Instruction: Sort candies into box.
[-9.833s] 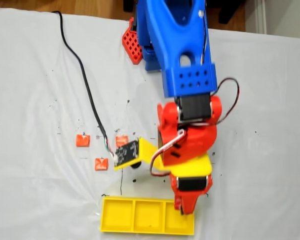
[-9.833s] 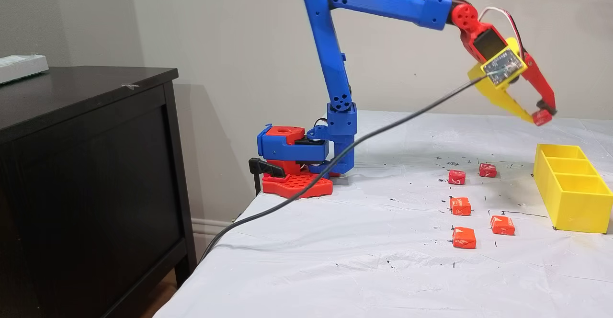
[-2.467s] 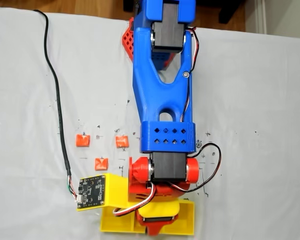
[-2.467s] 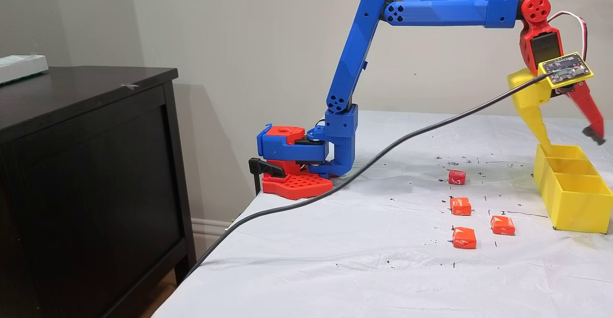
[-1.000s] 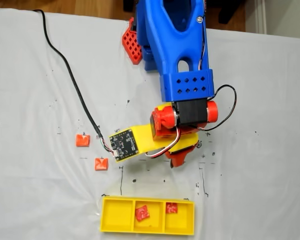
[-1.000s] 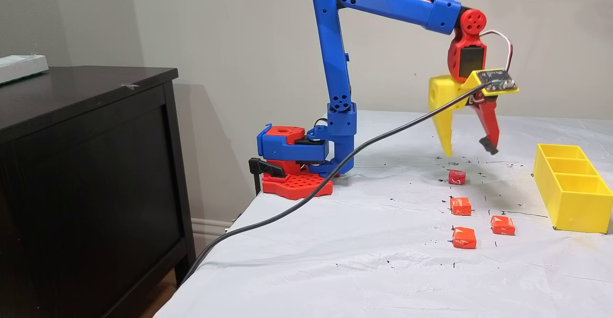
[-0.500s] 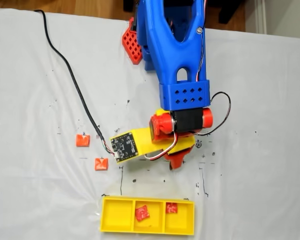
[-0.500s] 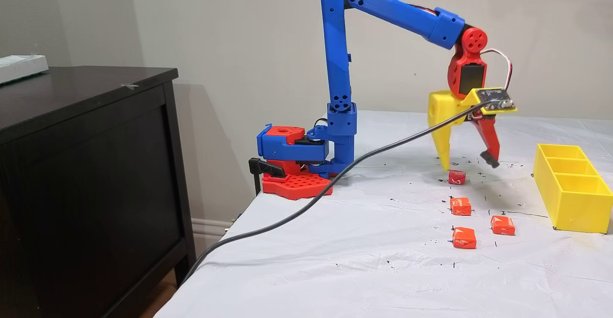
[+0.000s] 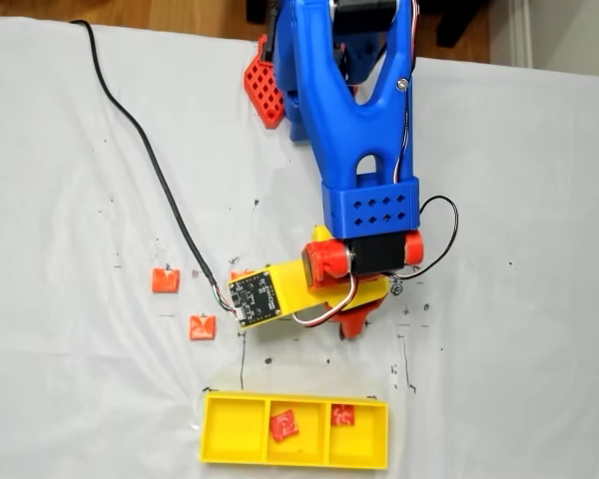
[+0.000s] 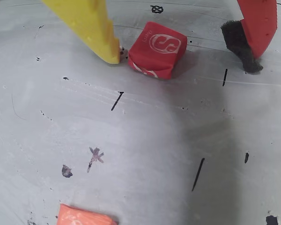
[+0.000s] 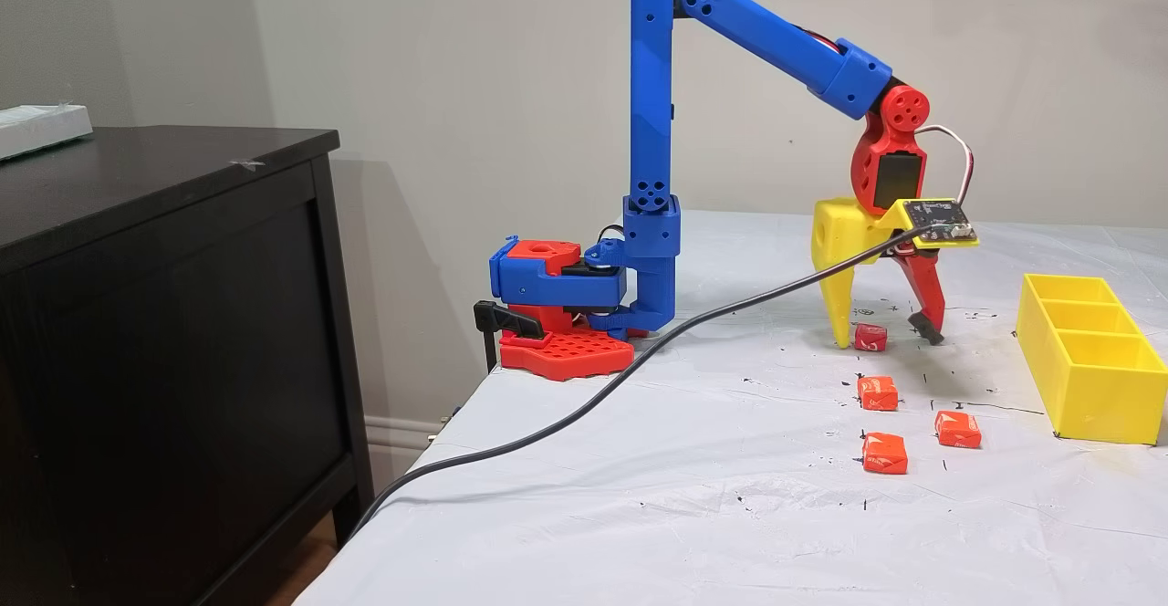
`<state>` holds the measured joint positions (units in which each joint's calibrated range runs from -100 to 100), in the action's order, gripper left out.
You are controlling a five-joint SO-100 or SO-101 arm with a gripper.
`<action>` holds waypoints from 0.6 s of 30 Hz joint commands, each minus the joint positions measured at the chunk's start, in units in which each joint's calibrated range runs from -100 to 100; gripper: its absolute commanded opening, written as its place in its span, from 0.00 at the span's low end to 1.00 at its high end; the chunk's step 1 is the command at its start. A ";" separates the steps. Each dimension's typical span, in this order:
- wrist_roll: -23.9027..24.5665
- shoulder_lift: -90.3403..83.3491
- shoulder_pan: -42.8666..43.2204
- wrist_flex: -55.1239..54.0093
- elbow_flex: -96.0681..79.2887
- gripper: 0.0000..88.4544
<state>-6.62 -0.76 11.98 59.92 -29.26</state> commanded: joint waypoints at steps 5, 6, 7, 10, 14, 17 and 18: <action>0.15 0.34 0.70 -1.59 0.63 0.10; 0.15 0.25 0.70 -1.43 0.63 0.07; 0.10 0.25 0.70 -1.26 0.63 0.05; 0.10 -0.43 0.52 -1.10 0.63 0.00; -0.24 -5.09 -0.38 0.62 1.26 0.00; -0.49 -10.43 -1.38 1.68 2.08 0.00; -0.59 -12.39 -1.92 2.09 2.90 0.00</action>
<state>-6.62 -3.21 12.06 60.95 -29.26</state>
